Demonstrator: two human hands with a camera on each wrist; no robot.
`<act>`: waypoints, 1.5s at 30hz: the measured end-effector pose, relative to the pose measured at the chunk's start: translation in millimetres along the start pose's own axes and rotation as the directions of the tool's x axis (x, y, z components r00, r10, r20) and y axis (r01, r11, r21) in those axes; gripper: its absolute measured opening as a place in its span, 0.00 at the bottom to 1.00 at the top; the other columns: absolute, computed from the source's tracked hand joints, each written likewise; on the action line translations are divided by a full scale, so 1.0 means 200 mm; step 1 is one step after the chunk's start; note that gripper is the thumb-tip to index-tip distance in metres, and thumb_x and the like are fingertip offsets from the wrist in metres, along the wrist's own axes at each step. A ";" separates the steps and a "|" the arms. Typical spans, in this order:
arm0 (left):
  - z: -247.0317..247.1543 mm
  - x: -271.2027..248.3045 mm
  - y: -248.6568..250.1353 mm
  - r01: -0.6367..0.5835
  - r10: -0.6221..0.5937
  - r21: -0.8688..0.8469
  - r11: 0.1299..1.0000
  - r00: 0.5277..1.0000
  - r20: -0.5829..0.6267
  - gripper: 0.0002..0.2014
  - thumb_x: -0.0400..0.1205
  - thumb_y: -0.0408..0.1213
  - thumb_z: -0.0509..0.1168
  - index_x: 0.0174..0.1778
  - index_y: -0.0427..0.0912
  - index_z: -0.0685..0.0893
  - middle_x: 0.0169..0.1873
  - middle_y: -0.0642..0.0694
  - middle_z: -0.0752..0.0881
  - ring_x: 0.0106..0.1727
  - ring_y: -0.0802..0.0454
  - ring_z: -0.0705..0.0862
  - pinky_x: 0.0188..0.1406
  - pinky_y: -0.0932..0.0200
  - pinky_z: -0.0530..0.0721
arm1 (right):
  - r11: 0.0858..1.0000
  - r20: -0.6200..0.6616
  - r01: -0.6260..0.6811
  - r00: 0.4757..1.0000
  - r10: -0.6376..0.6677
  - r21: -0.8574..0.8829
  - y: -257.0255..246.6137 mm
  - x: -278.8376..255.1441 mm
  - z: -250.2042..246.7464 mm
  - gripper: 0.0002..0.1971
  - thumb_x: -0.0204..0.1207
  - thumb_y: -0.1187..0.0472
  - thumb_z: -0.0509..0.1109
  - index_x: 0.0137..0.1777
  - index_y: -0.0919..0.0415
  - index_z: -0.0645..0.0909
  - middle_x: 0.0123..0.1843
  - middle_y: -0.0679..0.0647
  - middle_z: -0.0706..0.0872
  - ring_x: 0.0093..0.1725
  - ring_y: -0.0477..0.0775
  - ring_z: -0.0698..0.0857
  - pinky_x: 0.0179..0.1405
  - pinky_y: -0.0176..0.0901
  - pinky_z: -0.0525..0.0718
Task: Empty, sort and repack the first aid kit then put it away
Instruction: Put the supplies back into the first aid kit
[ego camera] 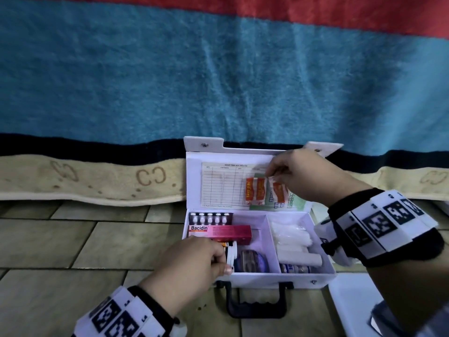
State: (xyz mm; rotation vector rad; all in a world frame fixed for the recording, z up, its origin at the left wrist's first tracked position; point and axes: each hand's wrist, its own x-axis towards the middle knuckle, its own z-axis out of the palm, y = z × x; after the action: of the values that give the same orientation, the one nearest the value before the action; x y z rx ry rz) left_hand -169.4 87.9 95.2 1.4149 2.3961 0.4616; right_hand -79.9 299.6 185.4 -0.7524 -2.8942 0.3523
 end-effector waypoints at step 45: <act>0.01 0.00 0.19 -0.230 0.230 0.147 0.962 0.973 0.016 0.13 0.75 0.30 0.61 0.40 0.57 0.80 0.42 0.56 0.83 0.47 0.57 0.82 0.46 0.54 0.83 | 0.960 -0.225 -0.226 0.939 0.260 0.167 0.29 -0.69 -0.09 0.09 0.74 0.64 0.73 0.52 0.55 0.89 0.46 0.46 0.88 0.47 0.46 0.87 0.43 0.21 0.74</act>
State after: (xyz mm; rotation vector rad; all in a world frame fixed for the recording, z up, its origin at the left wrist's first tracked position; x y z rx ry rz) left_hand -138.8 106.4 110.0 1.7697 2.3180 0.3449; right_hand 69.4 285.0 178.6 -1.0518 -2.5223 0.4478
